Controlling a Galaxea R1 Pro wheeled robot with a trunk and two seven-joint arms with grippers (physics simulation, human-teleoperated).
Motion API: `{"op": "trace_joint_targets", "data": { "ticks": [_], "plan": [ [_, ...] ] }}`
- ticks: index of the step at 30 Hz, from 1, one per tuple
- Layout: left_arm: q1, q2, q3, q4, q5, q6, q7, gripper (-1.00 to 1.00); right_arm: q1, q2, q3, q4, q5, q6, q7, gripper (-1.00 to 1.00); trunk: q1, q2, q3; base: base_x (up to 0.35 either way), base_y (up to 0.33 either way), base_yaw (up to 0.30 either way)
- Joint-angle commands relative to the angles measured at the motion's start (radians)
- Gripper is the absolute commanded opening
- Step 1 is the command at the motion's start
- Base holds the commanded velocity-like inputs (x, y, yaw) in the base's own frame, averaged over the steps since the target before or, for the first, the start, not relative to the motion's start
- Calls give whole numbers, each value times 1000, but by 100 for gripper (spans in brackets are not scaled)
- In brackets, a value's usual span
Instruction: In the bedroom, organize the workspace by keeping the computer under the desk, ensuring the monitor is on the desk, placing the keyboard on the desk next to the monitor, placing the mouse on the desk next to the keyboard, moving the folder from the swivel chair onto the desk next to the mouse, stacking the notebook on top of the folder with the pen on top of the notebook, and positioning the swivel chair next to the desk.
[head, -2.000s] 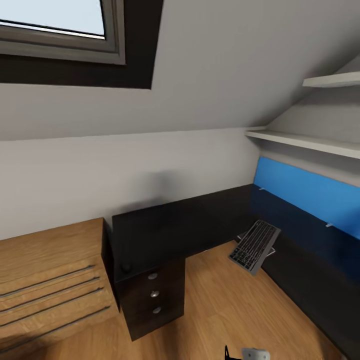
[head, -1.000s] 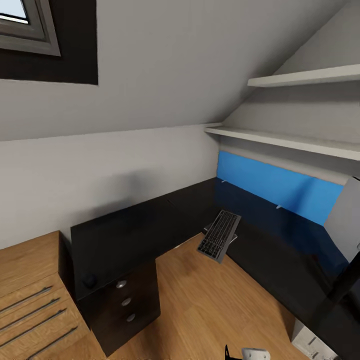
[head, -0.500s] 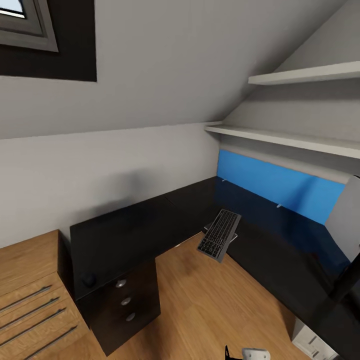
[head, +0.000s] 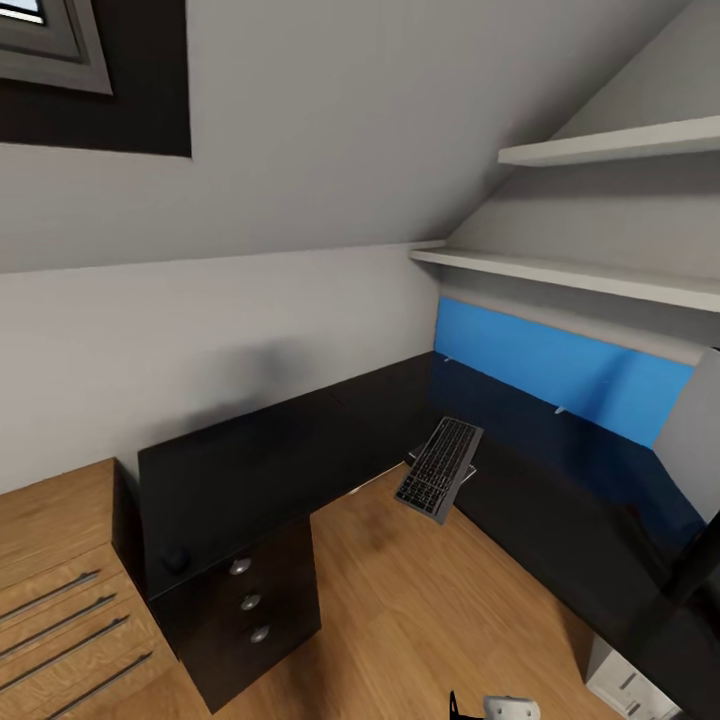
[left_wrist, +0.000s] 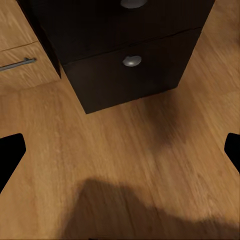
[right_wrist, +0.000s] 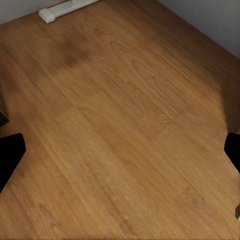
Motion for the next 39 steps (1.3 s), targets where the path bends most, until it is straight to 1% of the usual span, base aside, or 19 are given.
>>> {"op": "trace_joint_targets", "data": {
  "ticks": [1,11,13,16,19,39],
  "plan": [
    [-1,0,4,-4,7,-5,-3,100,-1,0,7,2,1,-2,-8,100,4,-9,-5,0,0,0],
    [-1,7,7,-14,10,-10,-3,100,-1,0,7,2,1,-2,-8,100,43,-79,-36,0,0,0],
    [-1,7,7,-14,11,-20,-3,100,-1,0,7,2,1,-2,-8,100,50,-93,-42,0,0,0],
    [-1,7,7,-13,11,-62,-3,100,-1,-1,7,2,1,-3,-8,100,62,-114,-52,0,0,0],
    [-1,7,7,-12,10,-73,-2,100,-1,-1,7,1,1,-4,-8,100,73,-135,-61,0,0,0],
    [-1,7,7,-9,11,-79,-2,100,-1,-1,7,2,1,-3,-8,100,150,-275,-124,0,0,0]
  ]
}}
